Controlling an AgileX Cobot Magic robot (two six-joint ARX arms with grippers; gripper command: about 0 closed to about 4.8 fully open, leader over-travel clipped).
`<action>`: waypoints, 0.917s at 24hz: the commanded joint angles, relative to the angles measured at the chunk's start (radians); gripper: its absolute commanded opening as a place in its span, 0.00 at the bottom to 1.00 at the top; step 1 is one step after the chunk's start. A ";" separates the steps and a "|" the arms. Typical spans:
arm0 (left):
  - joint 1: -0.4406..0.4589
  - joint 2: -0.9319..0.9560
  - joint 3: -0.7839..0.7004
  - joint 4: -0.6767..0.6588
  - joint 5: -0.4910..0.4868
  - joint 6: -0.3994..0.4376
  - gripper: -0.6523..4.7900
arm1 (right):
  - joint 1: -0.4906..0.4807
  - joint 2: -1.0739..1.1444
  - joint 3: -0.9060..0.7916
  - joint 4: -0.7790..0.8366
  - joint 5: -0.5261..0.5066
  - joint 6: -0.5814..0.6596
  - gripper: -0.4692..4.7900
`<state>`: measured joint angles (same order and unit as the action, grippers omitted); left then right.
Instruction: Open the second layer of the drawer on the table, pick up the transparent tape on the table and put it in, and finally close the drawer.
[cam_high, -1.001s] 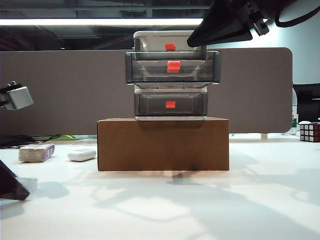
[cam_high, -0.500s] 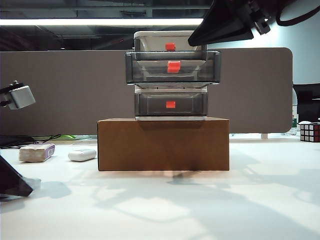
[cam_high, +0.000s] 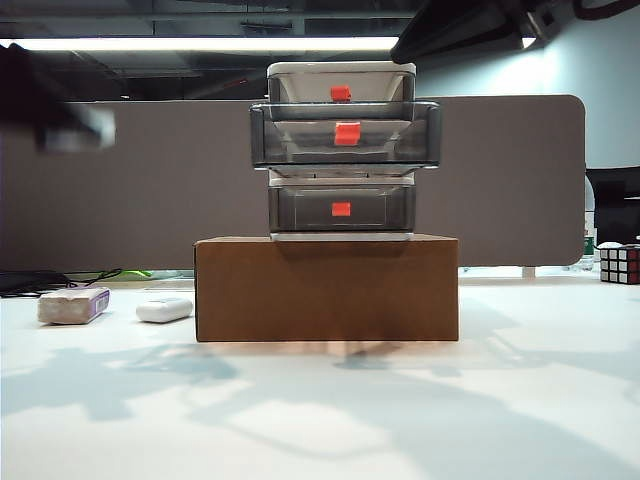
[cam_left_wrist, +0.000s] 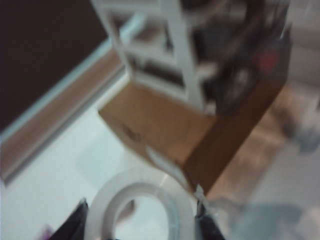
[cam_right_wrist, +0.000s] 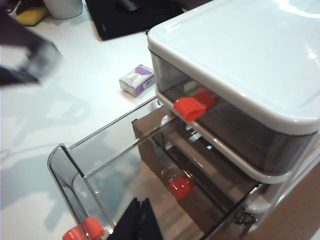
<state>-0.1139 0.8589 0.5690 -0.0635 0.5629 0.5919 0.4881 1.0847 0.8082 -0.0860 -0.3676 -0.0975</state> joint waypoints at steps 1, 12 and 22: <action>-0.051 -0.016 0.080 0.029 0.074 -0.056 0.32 | 0.001 -0.017 0.006 0.011 0.010 -0.009 0.08; -0.483 0.320 0.219 0.317 -0.104 -0.094 0.32 | 0.001 -0.050 0.006 0.013 0.011 -0.008 0.08; -0.526 0.507 0.330 0.349 -0.114 -0.158 0.32 | 0.001 -0.102 0.006 0.007 0.044 -0.008 0.08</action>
<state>-0.6369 1.3693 0.8955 0.2829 0.4408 0.4675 0.4881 0.9901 0.8082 -0.0883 -0.3328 -0.1020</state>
